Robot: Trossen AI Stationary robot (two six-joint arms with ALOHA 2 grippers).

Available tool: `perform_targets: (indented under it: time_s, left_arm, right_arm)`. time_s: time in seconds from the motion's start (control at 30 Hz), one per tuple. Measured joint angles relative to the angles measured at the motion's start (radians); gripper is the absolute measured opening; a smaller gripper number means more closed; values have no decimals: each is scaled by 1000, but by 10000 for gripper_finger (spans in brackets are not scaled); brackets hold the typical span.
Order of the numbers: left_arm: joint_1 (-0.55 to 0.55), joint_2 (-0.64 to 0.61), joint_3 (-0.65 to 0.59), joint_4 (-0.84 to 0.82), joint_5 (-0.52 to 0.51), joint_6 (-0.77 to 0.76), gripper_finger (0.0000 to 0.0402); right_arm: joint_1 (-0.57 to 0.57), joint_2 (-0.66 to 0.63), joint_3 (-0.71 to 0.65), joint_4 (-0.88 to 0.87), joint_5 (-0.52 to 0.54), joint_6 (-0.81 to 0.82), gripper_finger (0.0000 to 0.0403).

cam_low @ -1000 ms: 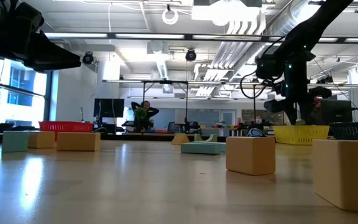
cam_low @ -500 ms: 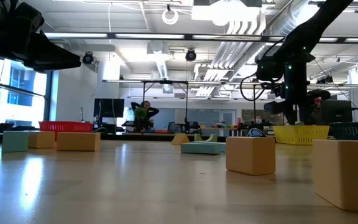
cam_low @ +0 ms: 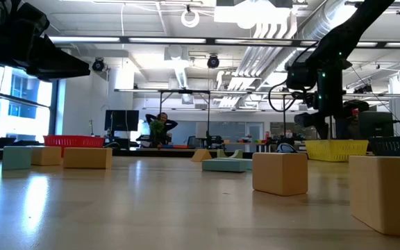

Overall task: Sort & place blocks by color
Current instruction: Put the yellow block into the red bin

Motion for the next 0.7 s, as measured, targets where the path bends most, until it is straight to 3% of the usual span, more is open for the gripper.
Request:
perform_targets:
  time_s: [0.33,0.5,0.7]
  left_arm:
    - [0,30,109,0,76,27,204]
    - [0,145,192,-6,87,46,204]
    - [1,326,313,-92,99,34,204]
  right_arm:
    - [31,-2,80,-11,-22,-30,188]
    - [89,-2,120,-15,-85,-31,188]
    - [176,-2,168,-23,-86,-36,188]
